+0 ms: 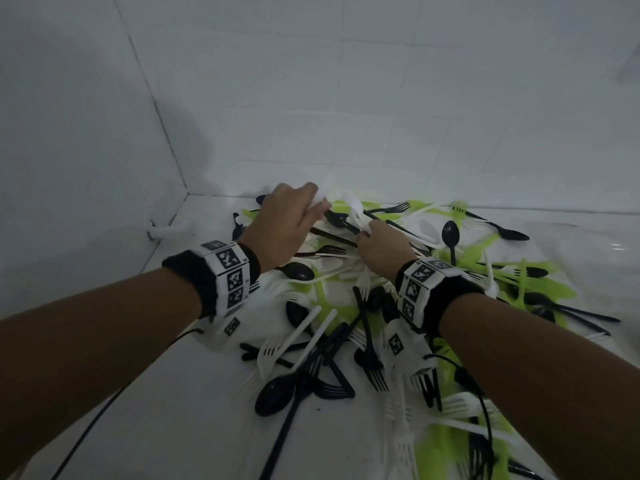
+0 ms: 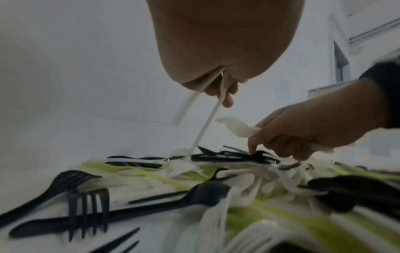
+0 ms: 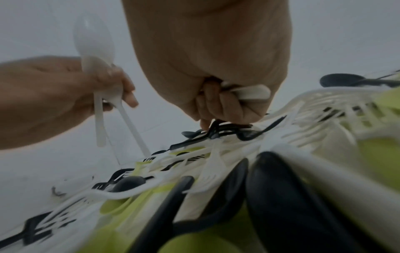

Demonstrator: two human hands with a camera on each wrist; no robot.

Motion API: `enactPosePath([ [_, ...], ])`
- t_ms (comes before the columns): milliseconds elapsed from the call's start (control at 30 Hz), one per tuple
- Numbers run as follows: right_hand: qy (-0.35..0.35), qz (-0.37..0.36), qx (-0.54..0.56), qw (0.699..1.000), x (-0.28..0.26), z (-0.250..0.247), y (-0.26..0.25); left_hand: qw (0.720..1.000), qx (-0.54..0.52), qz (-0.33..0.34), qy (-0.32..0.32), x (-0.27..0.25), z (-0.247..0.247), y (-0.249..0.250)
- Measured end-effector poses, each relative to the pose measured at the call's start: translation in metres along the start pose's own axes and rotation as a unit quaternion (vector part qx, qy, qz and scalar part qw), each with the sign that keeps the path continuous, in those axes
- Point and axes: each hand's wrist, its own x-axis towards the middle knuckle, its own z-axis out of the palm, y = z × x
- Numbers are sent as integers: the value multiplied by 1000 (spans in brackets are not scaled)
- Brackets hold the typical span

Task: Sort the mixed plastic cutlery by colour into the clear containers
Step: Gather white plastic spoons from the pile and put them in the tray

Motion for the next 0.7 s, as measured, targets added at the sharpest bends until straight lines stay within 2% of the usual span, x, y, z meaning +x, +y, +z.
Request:
enactPosePath([
  [133,5,-37,1,999,-6,5,-22,985,-131,-78,86,-9,-21,7],
  [233,-41,-97,-44,993,-10,12,-39,967,-187,-157,73,-20,-31,3],
  [400,-81,-158,-151,972,-12,32,-62,956,-150,-253,4,-52,-44,-24],
  [467,-92,-153,-181,967,-10,35,-69,941,-189,-282,-6,-66,-49,-36],
  [533,-96,-148,-198,964,-7,40,-72,941,-179,-286,-12,-77,-55,-44],
  [633,-111,-139,-220,959,-4,49,-74,957,-78,-280,4,-88,-60,-52],
  [700,-119,-133,-225,958,-4,51,-74,952,-72,-296,15,-91,-60,-56],
])
